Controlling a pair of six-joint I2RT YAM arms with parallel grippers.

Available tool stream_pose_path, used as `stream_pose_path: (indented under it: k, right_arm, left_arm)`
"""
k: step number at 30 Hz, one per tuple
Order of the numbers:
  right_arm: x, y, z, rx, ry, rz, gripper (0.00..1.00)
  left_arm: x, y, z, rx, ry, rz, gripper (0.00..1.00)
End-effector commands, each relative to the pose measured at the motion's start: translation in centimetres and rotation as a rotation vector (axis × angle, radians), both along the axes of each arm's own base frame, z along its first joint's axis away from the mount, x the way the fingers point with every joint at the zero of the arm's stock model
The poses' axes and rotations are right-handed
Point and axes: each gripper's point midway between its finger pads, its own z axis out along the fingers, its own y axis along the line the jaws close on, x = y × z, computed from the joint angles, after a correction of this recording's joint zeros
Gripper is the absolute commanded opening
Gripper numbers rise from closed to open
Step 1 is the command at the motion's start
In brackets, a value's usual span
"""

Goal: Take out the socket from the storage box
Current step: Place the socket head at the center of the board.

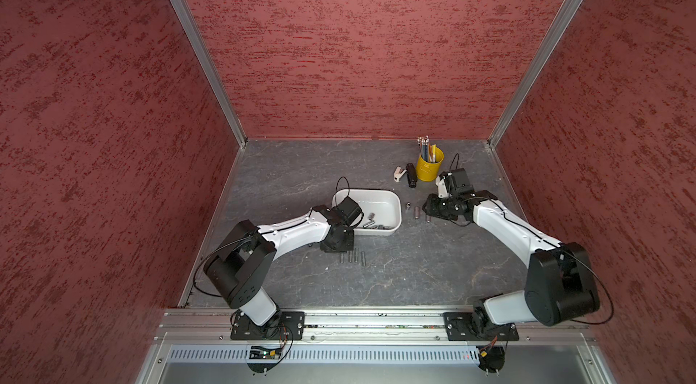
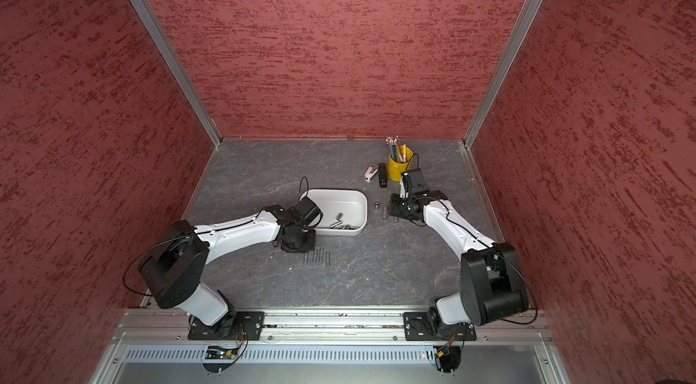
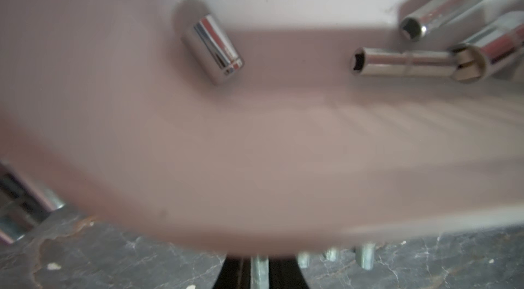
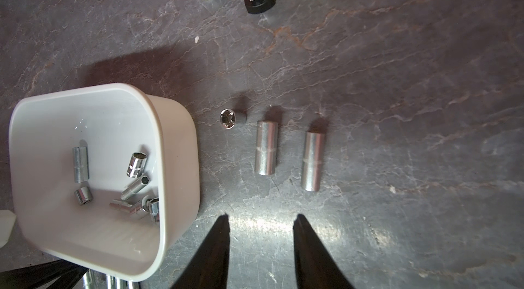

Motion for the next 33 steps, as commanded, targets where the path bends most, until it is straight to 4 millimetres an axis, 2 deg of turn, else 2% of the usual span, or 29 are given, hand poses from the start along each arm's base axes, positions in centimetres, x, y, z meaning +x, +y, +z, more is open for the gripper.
stream_pose_path:
  k: [1,7,10,12,16,28,33]
  right_arm:
    - [-0.1,0.3,-0.5,0.003,0.006,0.014,0.4]
    - [-0.1,0.3,-0.6,0.005,0.009,0.016,0.4]
    - [-0.2,0.4,-0.6,0.006,0.009,0.016,0.4]
    - [-0.2,0.4,-0.6,0.007,0.009,0.016,0.4]
    - [-0.2,0.4,-0.6,0.008,0.013,0.017,0.4]
    - [-0.3,0.6,-0.5,0.018,0.015,0.022,0.41]
    - [-0.4,1.0,0.2,0.017,0.013,0.035,0.4]
  left_arm:
    - [1.5,-1.1,0.4,-0.019,-0.048,-0.004,0.03]
    - [1.6,-1.3,-0.4,-0.015,-0.037,-0.002,0.05]
    - [1.4,-0.9,-0.4,-0.004,-0.034,-0.001,0.14]
    - [1.3,-0.8,-0.5,-0.001,-0.033,-0.002,0.23]
    - [1.1,-0.8,-0.4,-0.004,-0.031,-0.003,0.29]
    - [0.9,-0.5,1.9,-0.015,-0.062,-0.006,0.33]
    - [0.7,0.3,4.3,-0.007,-0.099,-0.003,0.34]
